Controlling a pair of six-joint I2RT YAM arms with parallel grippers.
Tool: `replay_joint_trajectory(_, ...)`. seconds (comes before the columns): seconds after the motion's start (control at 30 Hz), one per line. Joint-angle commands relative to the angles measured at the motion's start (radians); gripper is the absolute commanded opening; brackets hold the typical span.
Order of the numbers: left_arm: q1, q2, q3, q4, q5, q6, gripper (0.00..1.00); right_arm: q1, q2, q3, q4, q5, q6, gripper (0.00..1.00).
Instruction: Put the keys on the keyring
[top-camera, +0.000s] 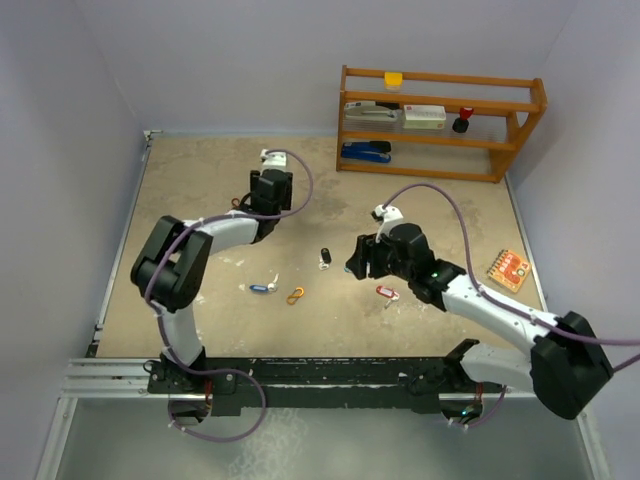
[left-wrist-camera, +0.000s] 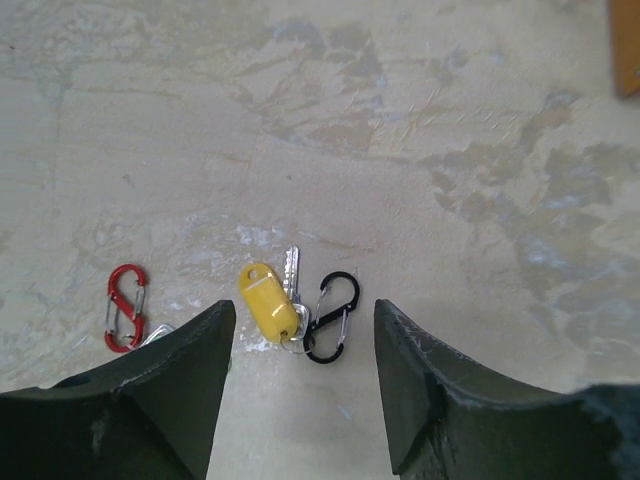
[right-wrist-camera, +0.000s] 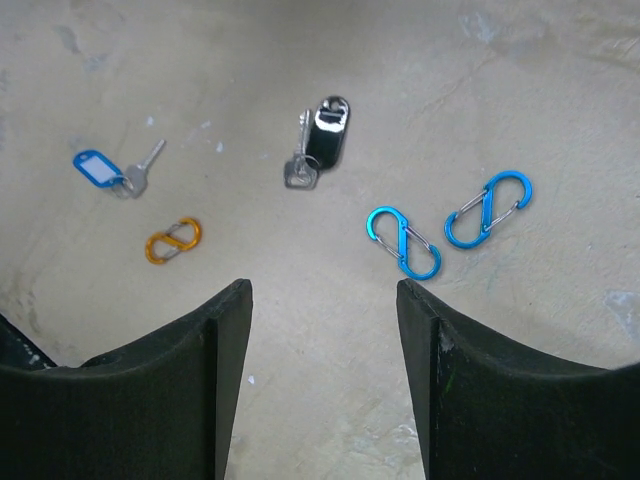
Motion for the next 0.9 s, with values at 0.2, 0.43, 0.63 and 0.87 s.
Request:
replay_joint_trajectory(0.2, -0.046, -0.396, -0.187, -0.024, 0.13, -0.202, 0.65, 0.023, 0.146, 0.105, 0.002, -0.009, -0.015, 0.62)
replay_joint_trajectory(0.43, -0.182, -0.496, -0.245, -0.174, 0.055, -0.229, 0.67, 0.035, 0.174, 0.121, -0.046, 0.027, -0.016, 0.63)
replay_joint_trajectory(0.63, -0.258, -0.552, -0.342, -0.264, 0.095, -0.255, 0.68, 0.035, 0.109, 0.119, -0.095, 0.081, 0.038, 0.67)
replay_joint_trajectory(0.87, -0.32, -0.676, -0.508, -0.267, 0.163, -0.292, 0.71, 0.033, 0.038, 0.116, -0.154, 0.154, 0.035, 0.74)
